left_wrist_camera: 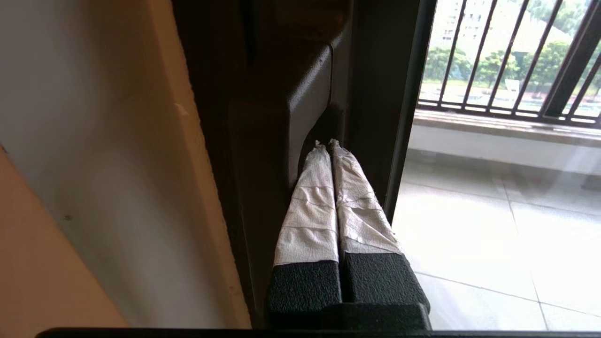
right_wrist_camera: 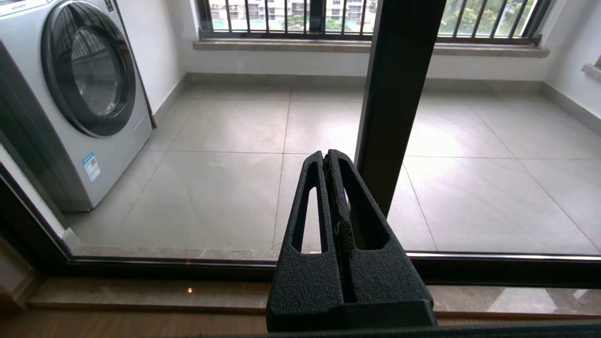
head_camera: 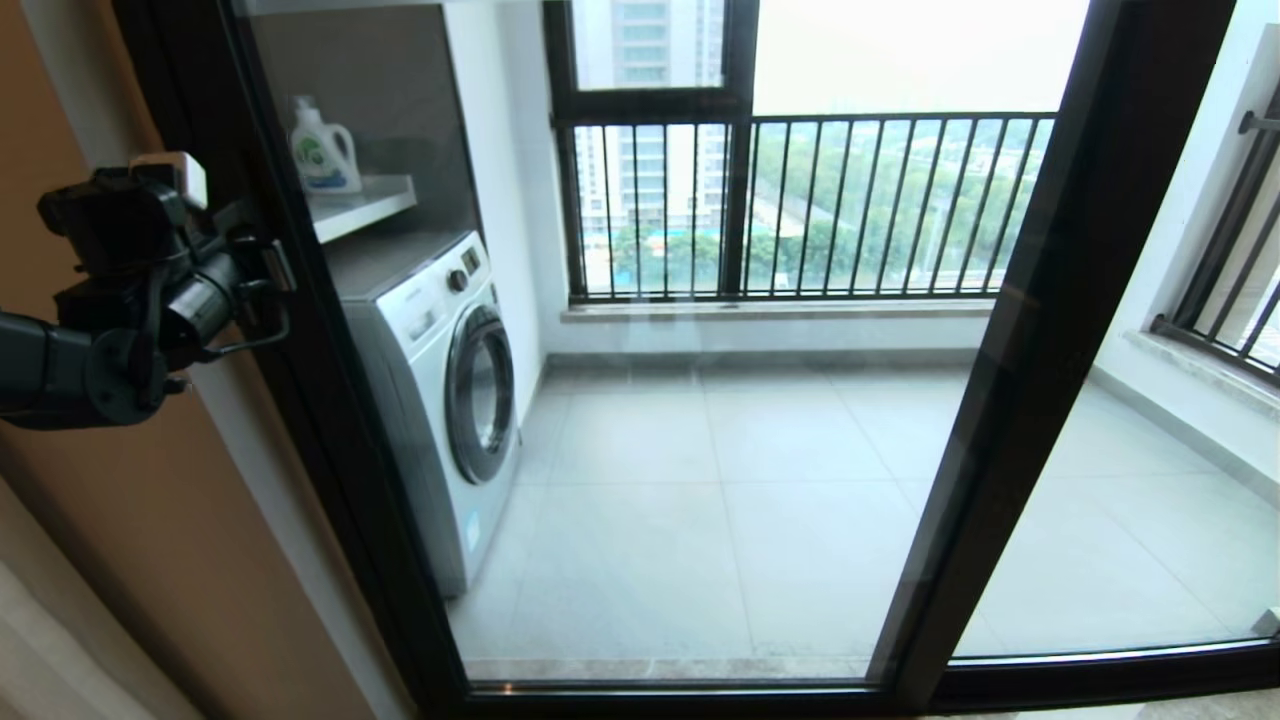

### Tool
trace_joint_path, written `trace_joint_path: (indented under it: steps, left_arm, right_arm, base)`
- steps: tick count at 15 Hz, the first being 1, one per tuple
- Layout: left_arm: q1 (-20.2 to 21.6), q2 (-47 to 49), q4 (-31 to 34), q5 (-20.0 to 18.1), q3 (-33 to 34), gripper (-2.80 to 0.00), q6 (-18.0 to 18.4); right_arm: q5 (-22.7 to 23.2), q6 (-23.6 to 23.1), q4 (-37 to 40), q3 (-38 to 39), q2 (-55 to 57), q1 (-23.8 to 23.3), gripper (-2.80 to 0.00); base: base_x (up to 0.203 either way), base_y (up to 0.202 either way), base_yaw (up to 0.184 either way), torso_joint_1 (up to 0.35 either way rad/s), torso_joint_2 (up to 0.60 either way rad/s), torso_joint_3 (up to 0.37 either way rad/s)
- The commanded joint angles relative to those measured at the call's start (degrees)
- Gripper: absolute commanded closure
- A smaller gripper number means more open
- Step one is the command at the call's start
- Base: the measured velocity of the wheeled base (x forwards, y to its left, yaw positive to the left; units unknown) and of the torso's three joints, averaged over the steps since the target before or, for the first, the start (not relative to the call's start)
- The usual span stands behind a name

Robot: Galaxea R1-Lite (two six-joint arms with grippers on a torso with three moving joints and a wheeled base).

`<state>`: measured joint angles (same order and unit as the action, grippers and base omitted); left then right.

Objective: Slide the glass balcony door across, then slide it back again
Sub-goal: Close the slid door

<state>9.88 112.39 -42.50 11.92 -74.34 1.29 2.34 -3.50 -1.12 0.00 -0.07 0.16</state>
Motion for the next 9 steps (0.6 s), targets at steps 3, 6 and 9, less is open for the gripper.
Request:
trace_joint_path:
  steps: [3, 6, 9]
  left_arm:
    - [1.6, 1.2, -0.2, -0.1, 0.0, 0.00, -0.1]
    - [1.6, 1.2, -0.2, -0.1, -0.1, 0.00, 0.0]
    - [1.6, 0.7, -0.2, -0.2, 0.5, 0.00, -0.1]
  right_arm:
    - [0.0, 0.0, 0.0, 0.7, 0.1, 0.0, 0.00]
    - [0.0, -0.1, 0.0, 0.7, 0.1, 0.0, 0.00]
    - [0.0, 0.0, 0.0, 0.7, 0.1, 0.0, 0.00]
  base:
    - [0.000, 0.000, 0.000, 0.000, 0.00, 0.000]
    - [0.000, 0.000, 0.000, 0.000, 0.00, 0.000]
    - [0.000, 0.000, 0.000, 0.000, 0.00, 0.000]
